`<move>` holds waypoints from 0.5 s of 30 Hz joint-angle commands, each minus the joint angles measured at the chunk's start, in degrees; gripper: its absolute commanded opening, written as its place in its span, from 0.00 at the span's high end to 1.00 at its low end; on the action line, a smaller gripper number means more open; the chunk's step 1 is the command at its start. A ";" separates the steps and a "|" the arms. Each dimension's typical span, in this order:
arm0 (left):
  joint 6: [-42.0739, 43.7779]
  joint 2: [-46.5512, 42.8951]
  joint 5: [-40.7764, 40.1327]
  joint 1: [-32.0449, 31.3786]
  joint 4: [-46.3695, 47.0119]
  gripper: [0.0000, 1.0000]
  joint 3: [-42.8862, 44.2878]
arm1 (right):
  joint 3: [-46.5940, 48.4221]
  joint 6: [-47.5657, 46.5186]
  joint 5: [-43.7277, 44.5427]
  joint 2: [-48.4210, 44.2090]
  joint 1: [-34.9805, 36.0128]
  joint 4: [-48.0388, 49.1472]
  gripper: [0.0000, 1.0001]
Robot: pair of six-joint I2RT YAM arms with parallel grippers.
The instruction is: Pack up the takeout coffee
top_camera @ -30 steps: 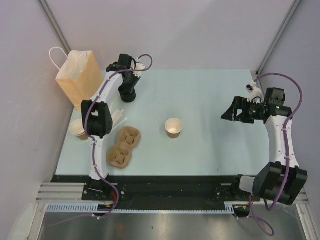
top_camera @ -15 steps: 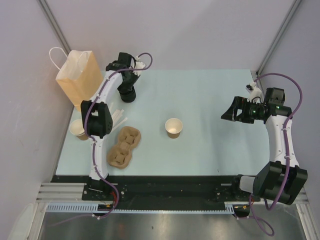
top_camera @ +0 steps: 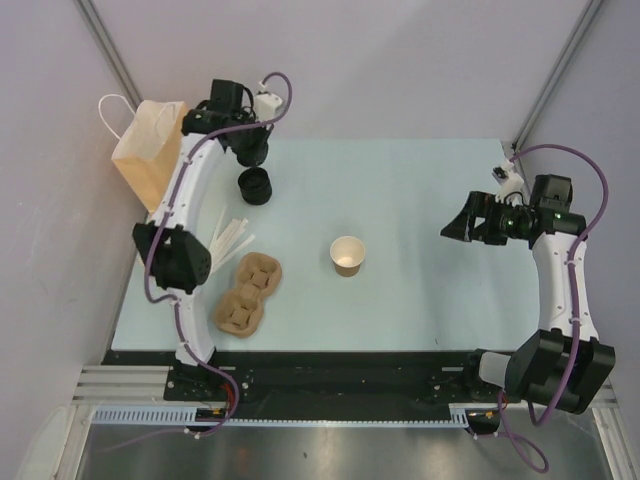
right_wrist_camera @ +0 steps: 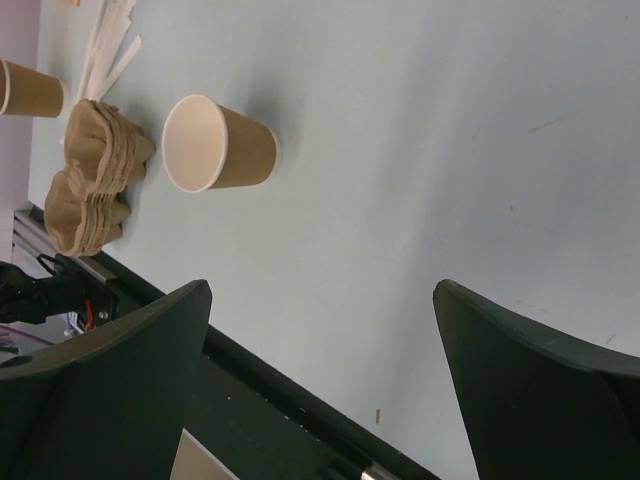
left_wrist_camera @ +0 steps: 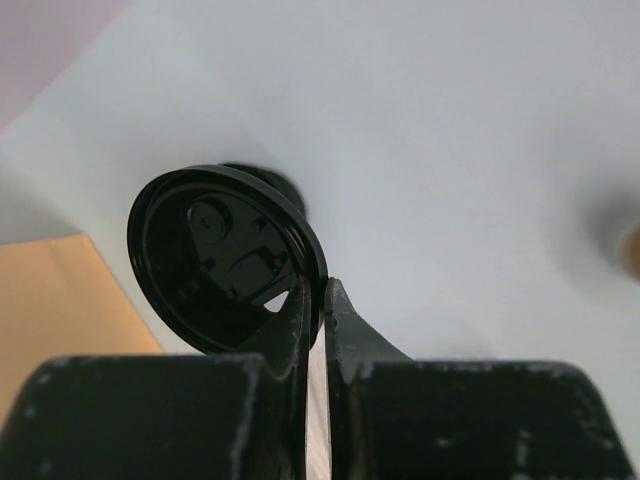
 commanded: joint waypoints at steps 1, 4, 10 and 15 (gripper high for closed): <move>-8.33 -15.27 22.29 -0.40 -1.38 1.00 -0.29 | 5.23 -1.17 -5.91 -3.30 0.04 0.43 0.00; -15.79 -20.81 31.73 -0.40 -0.50 1.00 -2.93 | 9.01 -2.05 -6.53 -4.53 1.00 1.04 0.00; -31.82 -35.30 64.32 -1.01 17.46 1.00 -20.12 | 13.94 -2.49 -9.95 -8.31 3.19 4.37 0.00; -76.95 -50.43 69.46 -2.50 84.28 1.00 -50.05 | 14.64 1.80 -10.22 -14.71 8.02 11.75 0.00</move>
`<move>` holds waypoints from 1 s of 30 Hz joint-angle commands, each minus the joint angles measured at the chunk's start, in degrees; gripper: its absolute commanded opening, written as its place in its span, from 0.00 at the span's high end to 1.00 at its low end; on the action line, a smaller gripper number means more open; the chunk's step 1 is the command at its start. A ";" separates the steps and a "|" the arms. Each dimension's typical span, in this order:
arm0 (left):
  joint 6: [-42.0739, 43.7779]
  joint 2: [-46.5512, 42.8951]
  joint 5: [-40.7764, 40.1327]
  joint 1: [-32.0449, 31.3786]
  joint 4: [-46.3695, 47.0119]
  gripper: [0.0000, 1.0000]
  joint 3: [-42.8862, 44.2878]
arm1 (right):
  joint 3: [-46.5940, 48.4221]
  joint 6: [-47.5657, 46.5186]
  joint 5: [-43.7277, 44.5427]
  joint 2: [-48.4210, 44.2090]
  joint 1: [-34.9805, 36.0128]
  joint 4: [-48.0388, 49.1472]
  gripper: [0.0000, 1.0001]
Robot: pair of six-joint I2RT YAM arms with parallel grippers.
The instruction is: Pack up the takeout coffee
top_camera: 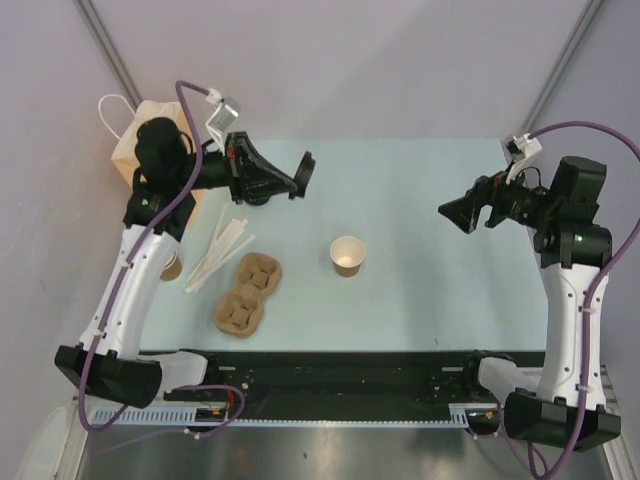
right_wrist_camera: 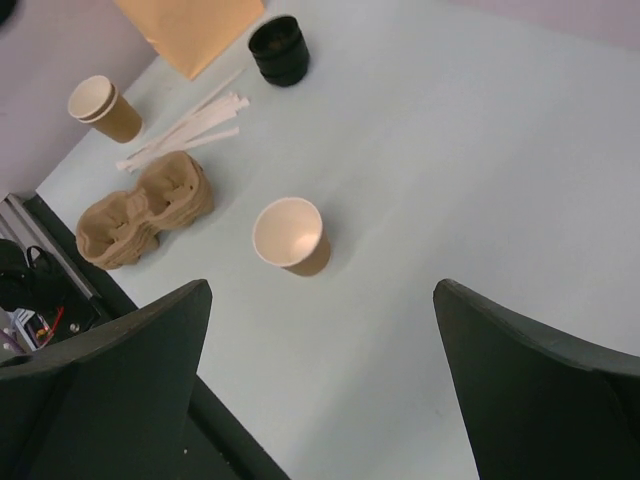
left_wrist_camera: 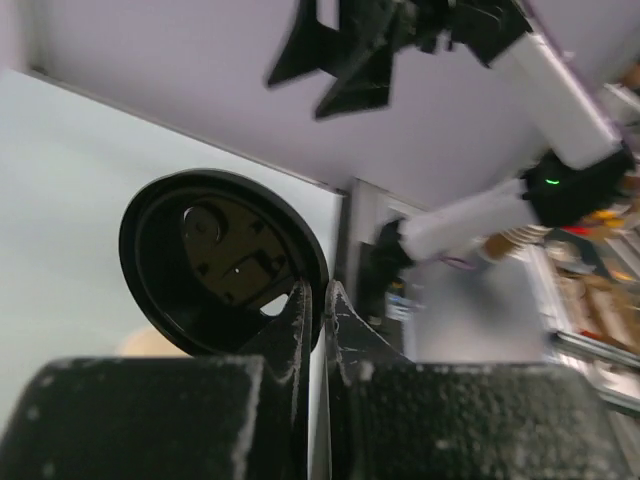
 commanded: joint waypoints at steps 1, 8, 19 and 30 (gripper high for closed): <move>-29.70 -5.18 11.74 -1.96 38.43 1.00 -9.44 | 2.29 3.73 -1.94 -5.31 4.43 10.07 0.00; -31.95 -6.68 12.01 -8.38 41.74 1.00 -8.91 | 2.21 13.13 1.32 -9.01 13.30 23.27 0.02; -37.67 -3.25 7.26 -8.47 49.90 1.00 -4.51 | 1.94 12.02 13.34 -6.20 37.88 39.27 0.26; -30.98 -5.18 4.27 -7.68 47.98 1.00 -5.48 | 1.94 24.43 14.93 0.75 46.52 47.81 0.30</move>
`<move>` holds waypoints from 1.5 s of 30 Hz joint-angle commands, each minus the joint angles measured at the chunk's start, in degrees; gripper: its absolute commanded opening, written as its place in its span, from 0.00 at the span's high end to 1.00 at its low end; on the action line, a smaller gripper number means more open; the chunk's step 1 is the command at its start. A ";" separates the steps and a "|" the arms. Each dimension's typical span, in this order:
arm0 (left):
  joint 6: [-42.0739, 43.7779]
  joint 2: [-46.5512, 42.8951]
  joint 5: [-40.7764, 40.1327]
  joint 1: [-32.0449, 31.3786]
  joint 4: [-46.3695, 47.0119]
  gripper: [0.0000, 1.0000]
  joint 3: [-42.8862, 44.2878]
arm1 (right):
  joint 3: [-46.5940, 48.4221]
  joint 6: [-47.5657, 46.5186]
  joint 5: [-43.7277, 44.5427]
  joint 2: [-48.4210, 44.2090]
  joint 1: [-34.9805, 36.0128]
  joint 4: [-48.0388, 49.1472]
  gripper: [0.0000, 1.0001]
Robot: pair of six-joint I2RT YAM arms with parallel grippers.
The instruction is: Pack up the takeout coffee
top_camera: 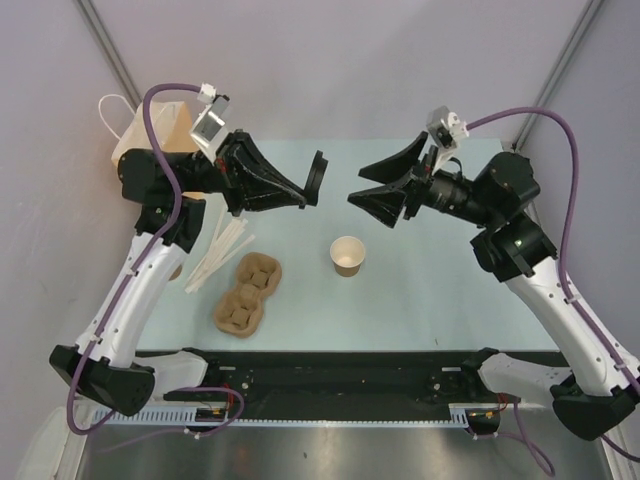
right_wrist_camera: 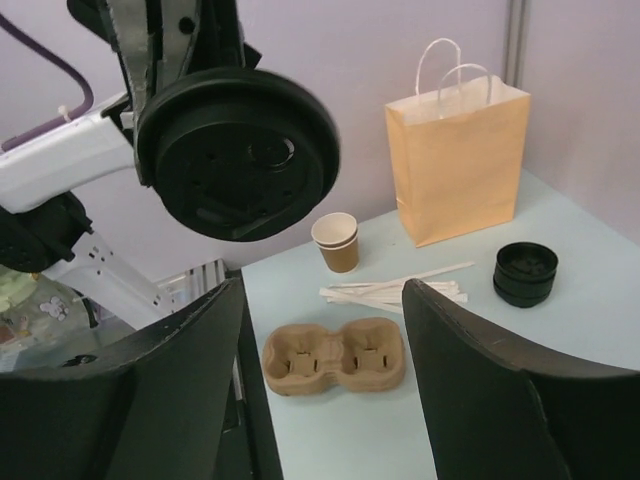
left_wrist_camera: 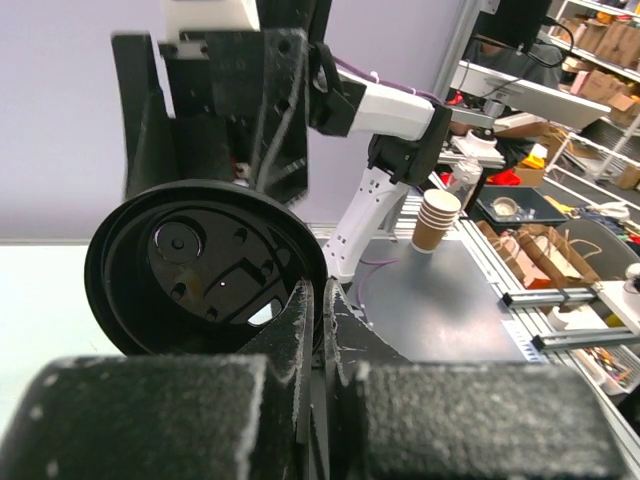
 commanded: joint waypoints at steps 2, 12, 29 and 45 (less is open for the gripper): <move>0.21 -1.73 -2.66 0.60 2.67 1.00 -0.37 | 1.48 -7.83 2.87 -0.65 8.12 5.45 0.32; -5.87 -2.17 -2.57 0.25 9.36 1.00 -4.06 | 1.48 -29.67 13.42 -0.57 20.63 1.13 0.42; -4.47 -2.34 -3.71 -3.09 7.52 1.00 -4.24 | 1.48 -33.02 15.28 0.84 23.53 2.62 0.60; 0.19 -0.67 -6.00 -5.11 0.40 1.00 -3.71 | 1.57 -25.47 16.07 1.28 23.36 5.70 1.00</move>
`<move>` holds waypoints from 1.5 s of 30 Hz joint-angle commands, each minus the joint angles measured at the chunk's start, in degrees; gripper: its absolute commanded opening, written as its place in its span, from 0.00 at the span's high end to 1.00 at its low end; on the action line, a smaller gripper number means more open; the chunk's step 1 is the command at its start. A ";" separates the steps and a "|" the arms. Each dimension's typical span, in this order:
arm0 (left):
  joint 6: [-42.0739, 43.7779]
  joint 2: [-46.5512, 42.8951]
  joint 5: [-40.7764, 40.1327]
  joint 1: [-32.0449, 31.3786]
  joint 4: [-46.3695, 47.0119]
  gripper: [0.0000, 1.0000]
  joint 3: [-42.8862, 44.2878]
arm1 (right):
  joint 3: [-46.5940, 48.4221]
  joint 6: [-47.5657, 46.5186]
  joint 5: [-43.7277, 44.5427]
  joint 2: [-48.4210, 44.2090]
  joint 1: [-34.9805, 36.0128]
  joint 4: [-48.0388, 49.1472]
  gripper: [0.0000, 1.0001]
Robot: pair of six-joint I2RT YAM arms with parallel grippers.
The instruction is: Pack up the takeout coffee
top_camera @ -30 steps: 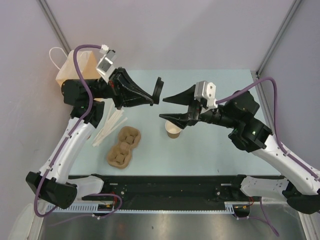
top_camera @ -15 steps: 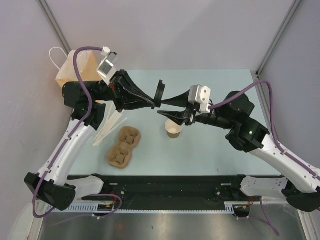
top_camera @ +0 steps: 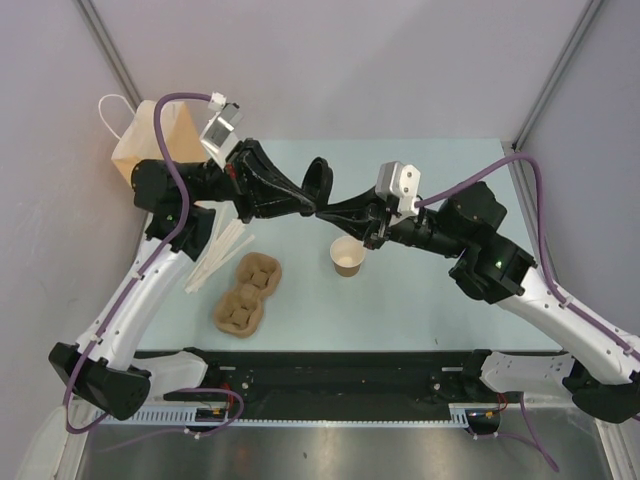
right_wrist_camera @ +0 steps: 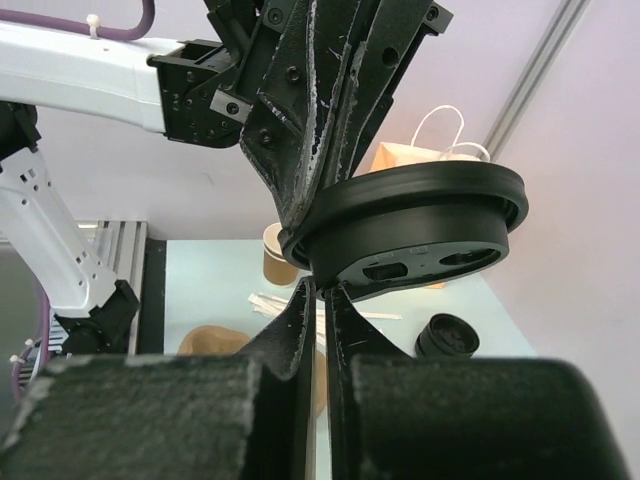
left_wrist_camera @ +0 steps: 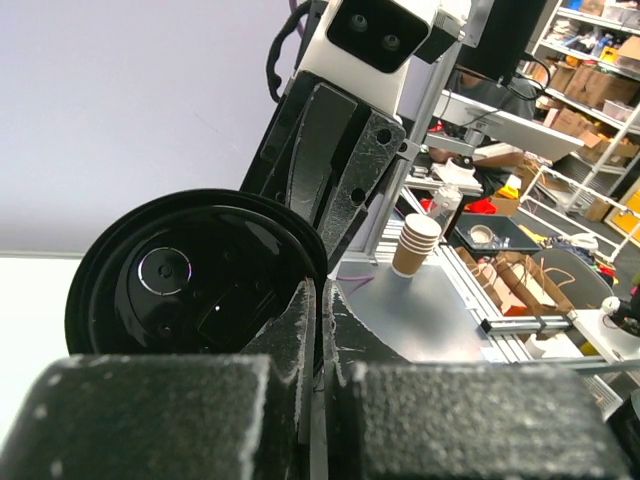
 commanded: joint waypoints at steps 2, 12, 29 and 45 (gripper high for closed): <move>2.88 0.81 -1.26 -0.91 -3.53 1.00 0.77 | 1.51 4.85 -0.52 -0.62 -0.62 5.92 1.00; 7.70 1.16 -4.67 4.09 -11.69 0.40 4.18 | 1.51 11.61 -2.37 -1.68 -4.30 4.87 1.00; 72.37 -11.05 -41.27 -4.56 -39.48 0.20 -0.72 | -0.78 66.36 -8.44 2.19 -28.22 10.58 1.00; 77.77 -2.36 -45.38 -13.74 -36.94 0.26 1.03 | -1.31 74.12 -9.31 2.19 -28.05 9.52 1.00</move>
